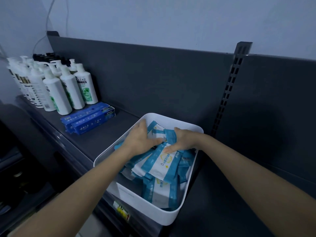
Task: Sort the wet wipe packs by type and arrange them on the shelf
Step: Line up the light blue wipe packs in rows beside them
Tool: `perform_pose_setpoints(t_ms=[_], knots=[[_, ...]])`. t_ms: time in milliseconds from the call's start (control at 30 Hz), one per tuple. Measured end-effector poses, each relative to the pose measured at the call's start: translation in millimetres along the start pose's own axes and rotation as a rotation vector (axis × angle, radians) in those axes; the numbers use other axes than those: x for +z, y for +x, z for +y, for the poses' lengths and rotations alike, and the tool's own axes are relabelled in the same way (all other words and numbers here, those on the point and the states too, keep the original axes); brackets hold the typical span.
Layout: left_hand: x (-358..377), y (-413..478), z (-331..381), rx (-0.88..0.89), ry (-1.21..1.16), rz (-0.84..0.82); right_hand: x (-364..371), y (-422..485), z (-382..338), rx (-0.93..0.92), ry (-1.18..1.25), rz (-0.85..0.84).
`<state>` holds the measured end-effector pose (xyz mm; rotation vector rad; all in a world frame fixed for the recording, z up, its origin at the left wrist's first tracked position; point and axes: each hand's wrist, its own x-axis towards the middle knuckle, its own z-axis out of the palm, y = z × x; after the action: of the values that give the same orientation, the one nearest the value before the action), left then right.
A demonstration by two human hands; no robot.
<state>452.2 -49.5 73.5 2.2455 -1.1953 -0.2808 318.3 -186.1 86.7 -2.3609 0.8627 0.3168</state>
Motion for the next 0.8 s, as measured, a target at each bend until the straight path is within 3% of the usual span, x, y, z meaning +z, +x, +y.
perform_pose_setpoints(t_ms=[167,333,467,633,800], knots=[[4.1,11.3,7.8,-0.14,0.113,0.014,4.9,2.3,3.4,0.076,0.26,0.206],[1.8,18.0,2.6,-0.107,-0.004,0.104,16.0,3.1,-0.7,0.104,0.441,0.184],[2.6,20.3,0.2,-0.24,-0.189,0.097,23.1,2.5,-8.7,0.078,0.545,0.183],[-1.1,20.1,3.7,-0.276,-0.523,-0.061,32.1,-7.7,-17.6,-0.023,0.586,0.156],[0.6,15.7,9.4,-0.3,-0.6,-0.062,36.1,-16.0,-20.3,-0.058,0.469,0.264]])
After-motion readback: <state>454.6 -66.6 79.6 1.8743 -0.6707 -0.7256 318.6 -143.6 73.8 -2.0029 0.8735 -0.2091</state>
